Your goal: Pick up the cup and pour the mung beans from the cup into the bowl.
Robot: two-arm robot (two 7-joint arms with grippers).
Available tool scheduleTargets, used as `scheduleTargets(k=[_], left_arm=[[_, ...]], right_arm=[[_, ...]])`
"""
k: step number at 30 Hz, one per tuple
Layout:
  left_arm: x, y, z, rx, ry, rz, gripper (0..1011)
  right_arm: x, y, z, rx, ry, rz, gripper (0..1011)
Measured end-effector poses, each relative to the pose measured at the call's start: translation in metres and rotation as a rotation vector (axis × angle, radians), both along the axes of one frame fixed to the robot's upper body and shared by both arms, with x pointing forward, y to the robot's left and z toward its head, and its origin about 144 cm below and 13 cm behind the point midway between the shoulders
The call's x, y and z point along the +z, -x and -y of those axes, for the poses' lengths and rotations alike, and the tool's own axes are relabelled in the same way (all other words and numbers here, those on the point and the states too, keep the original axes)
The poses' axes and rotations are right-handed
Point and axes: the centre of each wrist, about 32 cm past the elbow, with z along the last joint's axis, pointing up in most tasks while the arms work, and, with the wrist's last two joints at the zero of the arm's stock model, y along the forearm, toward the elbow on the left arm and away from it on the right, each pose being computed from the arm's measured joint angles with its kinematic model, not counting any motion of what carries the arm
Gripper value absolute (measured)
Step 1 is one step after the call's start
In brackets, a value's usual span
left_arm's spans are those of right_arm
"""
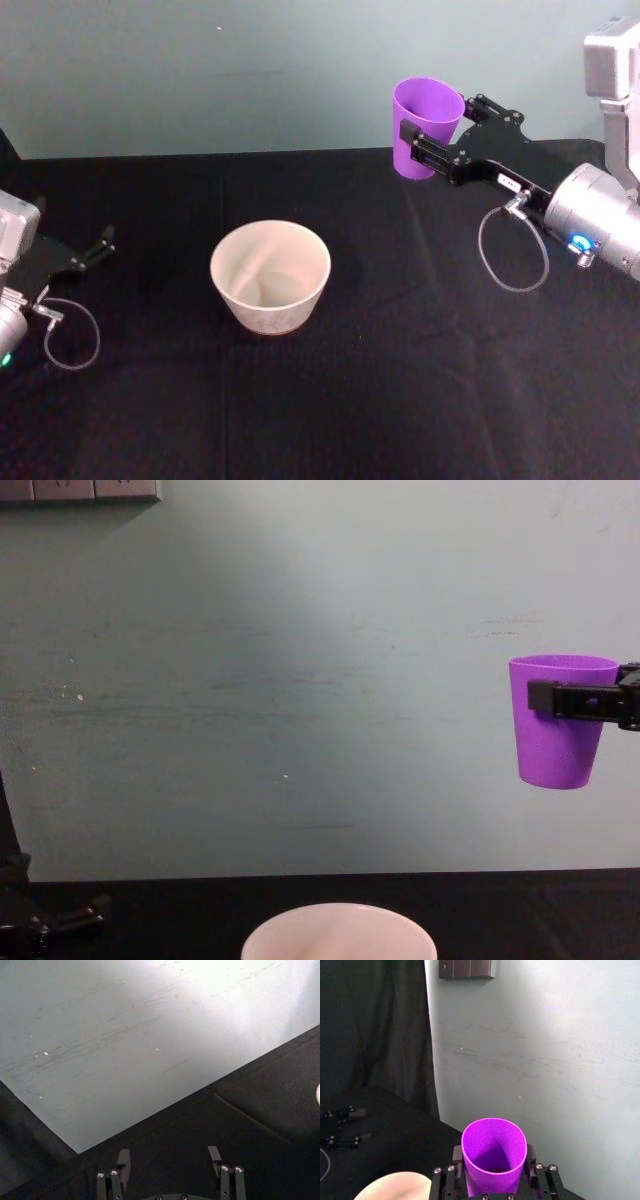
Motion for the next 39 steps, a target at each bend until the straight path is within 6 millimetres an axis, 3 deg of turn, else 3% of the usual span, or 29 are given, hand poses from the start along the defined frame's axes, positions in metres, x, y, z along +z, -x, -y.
scheduleTargets(k=[39], left_arm=[[0.0,0.0,0.0,0.0,0.0,0.0,1000]], right_arm=[[0.0,0.0,0.0,0.0,0.0,0.0,720]])
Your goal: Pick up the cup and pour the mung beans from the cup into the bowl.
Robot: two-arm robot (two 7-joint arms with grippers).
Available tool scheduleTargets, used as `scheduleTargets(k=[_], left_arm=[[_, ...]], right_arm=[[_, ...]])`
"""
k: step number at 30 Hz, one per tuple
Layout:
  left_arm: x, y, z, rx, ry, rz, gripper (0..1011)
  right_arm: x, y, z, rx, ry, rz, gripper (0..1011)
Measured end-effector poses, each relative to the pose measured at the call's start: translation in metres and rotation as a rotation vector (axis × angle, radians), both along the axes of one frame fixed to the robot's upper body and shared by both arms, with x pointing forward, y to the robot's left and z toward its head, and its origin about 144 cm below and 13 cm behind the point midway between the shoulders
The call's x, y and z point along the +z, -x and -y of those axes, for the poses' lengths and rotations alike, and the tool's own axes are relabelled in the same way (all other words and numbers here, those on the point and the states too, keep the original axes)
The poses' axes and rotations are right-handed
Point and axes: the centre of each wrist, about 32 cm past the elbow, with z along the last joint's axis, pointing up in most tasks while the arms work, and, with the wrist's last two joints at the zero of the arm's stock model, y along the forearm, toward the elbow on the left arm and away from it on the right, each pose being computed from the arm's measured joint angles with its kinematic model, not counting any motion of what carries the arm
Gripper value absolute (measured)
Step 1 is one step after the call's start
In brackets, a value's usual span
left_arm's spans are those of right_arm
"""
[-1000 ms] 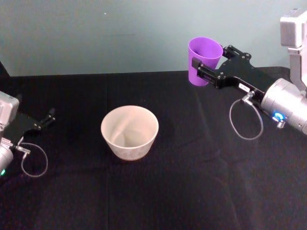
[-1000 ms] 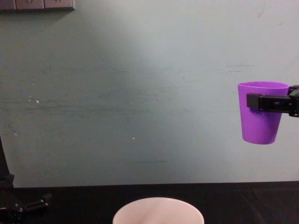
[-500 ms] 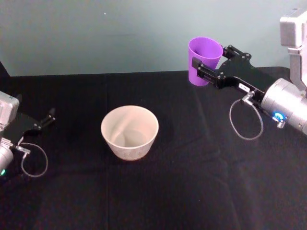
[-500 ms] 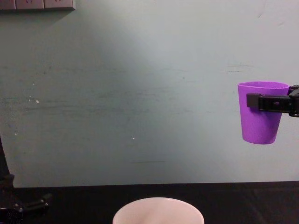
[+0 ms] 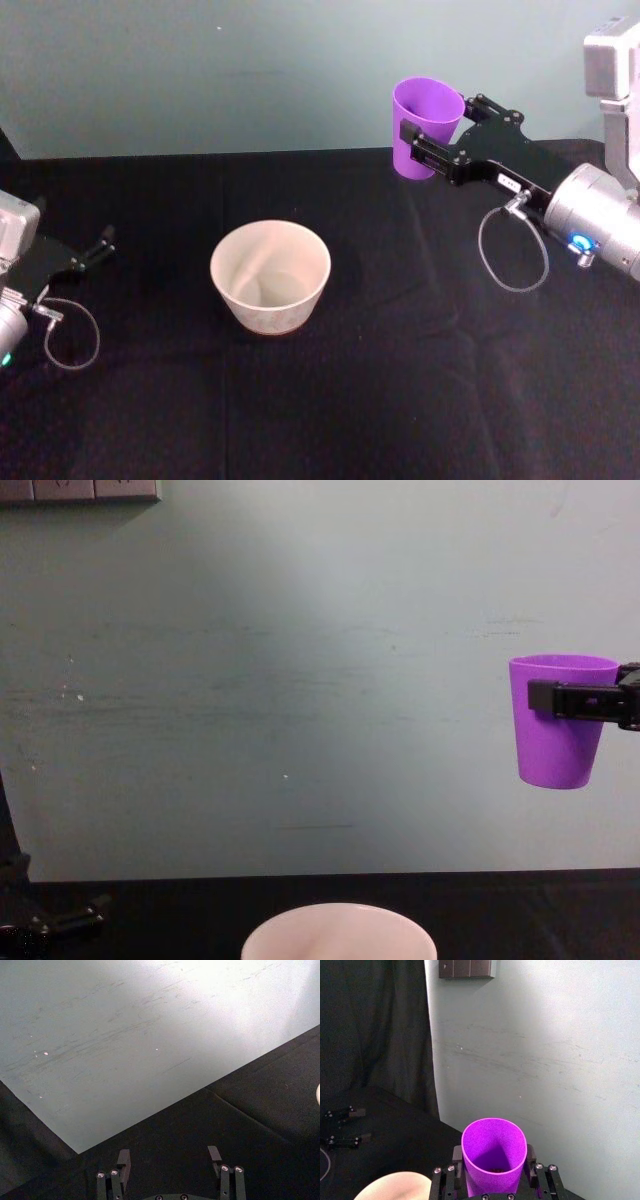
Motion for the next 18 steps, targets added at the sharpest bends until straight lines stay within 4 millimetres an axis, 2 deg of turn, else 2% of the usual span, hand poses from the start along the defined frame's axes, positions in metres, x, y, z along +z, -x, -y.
scheduleTargets(k=[18], left_arm=[[0.0,0.0,0.0,0.0,0.0,0.0,1000]], right_arm=[[0.0,0.0,0.0,0.0,0.0,0.0,721]])
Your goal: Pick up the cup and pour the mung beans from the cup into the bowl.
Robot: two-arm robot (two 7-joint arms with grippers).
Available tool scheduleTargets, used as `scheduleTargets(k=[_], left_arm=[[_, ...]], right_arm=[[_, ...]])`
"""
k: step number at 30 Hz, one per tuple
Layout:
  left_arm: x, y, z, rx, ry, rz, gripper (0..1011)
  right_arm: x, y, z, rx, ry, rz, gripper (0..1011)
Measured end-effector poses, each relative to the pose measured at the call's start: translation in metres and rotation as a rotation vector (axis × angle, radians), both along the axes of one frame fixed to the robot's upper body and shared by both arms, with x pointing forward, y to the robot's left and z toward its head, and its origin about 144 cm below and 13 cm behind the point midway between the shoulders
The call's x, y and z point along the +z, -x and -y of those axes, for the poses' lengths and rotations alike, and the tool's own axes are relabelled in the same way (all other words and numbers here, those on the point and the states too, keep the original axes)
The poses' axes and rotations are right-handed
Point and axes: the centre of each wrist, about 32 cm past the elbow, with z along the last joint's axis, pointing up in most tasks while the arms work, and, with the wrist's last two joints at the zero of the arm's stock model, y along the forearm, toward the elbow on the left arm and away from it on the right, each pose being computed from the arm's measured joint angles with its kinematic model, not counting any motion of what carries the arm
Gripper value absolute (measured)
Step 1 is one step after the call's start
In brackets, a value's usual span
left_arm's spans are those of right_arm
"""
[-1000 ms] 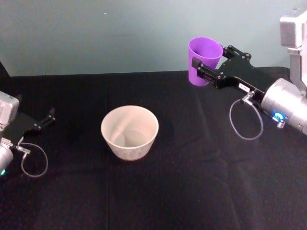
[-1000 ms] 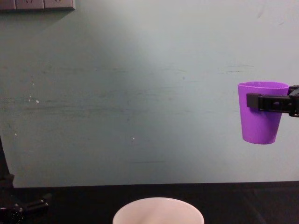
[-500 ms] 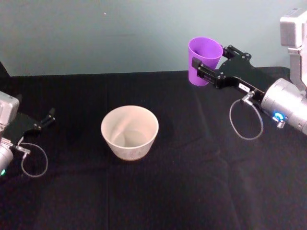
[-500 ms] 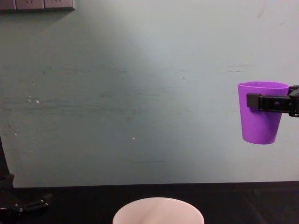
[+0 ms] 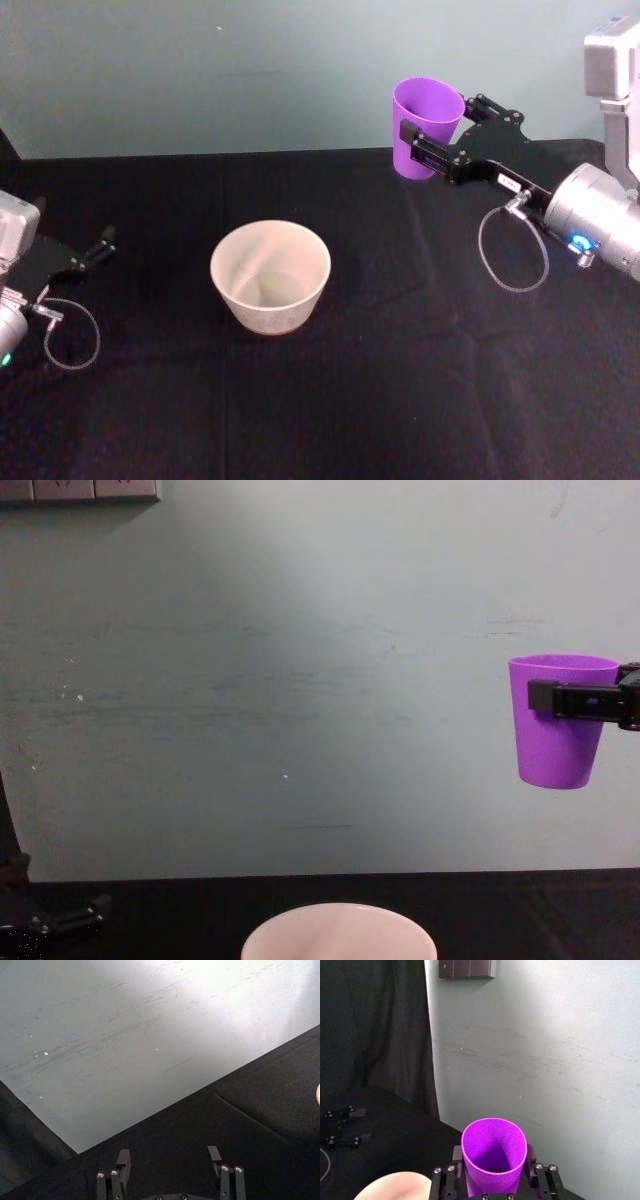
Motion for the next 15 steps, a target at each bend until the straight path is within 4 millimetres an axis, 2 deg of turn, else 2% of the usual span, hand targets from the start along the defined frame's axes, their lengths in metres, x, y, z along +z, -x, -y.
scheduleTargets(k=[15], left_arm=[[0.0,0.0,0.0,0.0,0.0,0.0,1000]], right_arm=[[0.0,0.0,0.0,0.0,0.0,0.0,720]])
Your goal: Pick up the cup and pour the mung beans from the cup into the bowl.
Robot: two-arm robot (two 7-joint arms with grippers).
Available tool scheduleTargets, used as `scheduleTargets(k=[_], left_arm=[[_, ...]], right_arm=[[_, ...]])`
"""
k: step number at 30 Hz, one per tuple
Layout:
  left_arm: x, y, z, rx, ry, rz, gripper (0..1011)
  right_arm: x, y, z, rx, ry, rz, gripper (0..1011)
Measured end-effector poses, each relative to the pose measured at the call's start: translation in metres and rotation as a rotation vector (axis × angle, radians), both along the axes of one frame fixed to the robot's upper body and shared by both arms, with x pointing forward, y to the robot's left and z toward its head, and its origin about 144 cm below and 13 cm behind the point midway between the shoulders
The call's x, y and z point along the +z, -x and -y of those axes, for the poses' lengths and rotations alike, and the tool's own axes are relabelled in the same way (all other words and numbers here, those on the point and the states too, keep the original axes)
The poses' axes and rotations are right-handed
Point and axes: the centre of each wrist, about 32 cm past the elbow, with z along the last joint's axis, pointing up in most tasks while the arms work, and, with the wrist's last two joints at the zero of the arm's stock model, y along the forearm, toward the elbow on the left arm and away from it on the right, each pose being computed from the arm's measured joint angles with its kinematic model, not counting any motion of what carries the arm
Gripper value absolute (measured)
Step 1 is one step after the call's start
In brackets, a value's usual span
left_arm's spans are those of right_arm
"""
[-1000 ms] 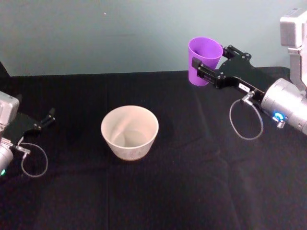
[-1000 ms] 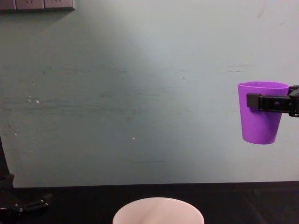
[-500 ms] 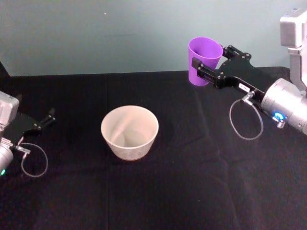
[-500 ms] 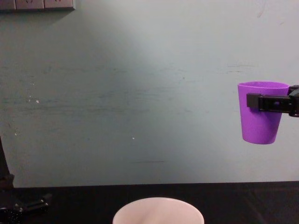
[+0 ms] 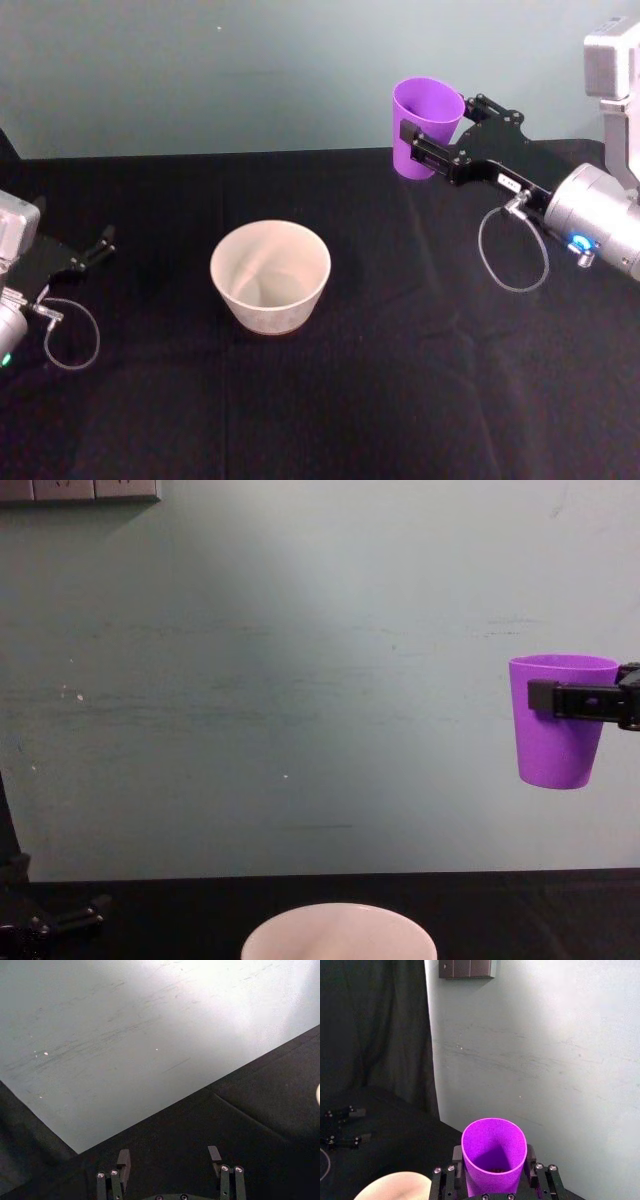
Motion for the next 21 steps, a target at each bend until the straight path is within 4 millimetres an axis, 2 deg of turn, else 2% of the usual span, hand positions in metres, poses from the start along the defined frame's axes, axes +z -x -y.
scheduleTargets(k=[21], left_arm=[[0.0,0.0,0.0,0.0,0.0,0.0,1000]], right_arm=[[0.0,0.0,0.0,0.0,0.0,0.0,720]])
